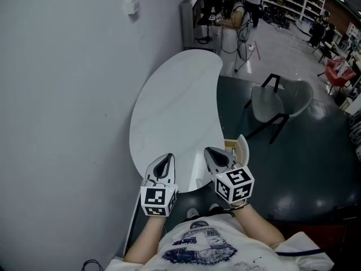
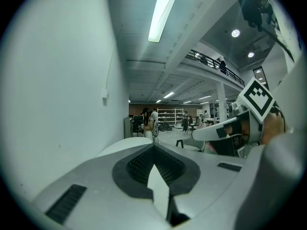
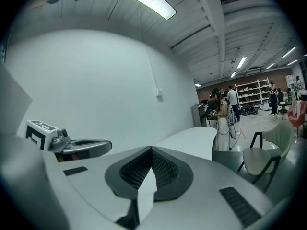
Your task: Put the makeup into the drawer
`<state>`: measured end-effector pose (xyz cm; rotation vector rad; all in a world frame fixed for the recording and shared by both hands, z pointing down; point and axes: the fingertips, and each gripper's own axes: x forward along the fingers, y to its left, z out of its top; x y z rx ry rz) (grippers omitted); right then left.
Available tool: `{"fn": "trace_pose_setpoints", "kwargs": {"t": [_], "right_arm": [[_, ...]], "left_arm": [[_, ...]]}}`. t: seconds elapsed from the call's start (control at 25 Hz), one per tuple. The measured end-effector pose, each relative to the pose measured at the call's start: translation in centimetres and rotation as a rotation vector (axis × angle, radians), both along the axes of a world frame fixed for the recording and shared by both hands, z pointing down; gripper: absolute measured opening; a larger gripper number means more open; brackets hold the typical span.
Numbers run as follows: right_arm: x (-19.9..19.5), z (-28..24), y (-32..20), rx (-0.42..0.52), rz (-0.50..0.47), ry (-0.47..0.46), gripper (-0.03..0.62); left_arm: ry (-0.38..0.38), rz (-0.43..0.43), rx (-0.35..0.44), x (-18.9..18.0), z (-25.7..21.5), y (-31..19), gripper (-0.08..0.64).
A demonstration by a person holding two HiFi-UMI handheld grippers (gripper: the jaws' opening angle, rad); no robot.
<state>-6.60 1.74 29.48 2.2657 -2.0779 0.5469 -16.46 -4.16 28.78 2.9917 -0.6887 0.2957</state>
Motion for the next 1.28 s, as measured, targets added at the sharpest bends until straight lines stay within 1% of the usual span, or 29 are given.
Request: {"fn": "trace_pose_setpoints", "kwargs": {"t": [0.24, 0.48, 0.68, 1.28], "right_arm": [[0.08, -0.79, 0.23, 0.022, -0.007, 0.018, 0.020], [0.48, -0.82, 0.56, 0.029, 0.007, 0.015, 0.020], [0.11, -0.65, 0.19, 0.021, 0.004, 0.015, 0.020], [0.61, -0.21, 0.15, 0.009, 0.000, 0.018, 0.018]], "left_arm": [[0.004, -0.003, 0.010, 0.53, -0.79, 0.27, 0.040], [0.001, -0.006, 0.012, 0.46, -0.78, 0.49, 0.040], [0.004, -0.010, 0.005, 0.29, -0.89, -0.01, 0.040], [0.007, -0.014, -0.005, 0.83, -0.50, -0.06, 0.040]]}}
